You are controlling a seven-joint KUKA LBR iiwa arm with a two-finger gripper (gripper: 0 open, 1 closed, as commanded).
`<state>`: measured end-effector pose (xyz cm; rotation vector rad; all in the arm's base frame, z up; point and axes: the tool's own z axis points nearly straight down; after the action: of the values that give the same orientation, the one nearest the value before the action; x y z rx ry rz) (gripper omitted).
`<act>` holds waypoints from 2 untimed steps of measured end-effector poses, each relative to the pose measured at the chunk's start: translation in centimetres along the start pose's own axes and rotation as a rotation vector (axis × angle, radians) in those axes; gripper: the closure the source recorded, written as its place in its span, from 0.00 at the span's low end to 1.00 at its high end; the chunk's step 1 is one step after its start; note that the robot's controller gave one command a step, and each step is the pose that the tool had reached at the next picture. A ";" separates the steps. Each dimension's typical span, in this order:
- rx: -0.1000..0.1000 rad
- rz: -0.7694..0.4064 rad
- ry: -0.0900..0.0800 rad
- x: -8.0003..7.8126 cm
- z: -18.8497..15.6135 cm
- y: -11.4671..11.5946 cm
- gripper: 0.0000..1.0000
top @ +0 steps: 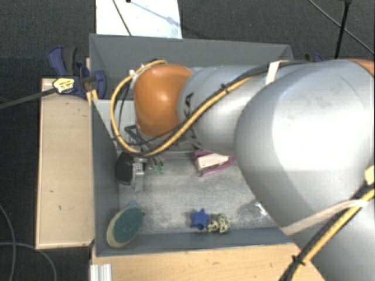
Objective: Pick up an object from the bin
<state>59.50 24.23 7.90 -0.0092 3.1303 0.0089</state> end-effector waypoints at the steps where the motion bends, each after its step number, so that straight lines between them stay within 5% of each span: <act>1: 0.009 0.092 0.004 -0.1 -0.4 0.5 0.00; 2: 0.006 0.160 0.009 0.0 -0.1 0.4 0.00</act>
Offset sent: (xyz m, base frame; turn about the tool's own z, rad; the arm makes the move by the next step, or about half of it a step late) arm -0.0029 0.0082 -0.0009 0.0930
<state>59.53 24.61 8.04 0.2412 3.1305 0.0003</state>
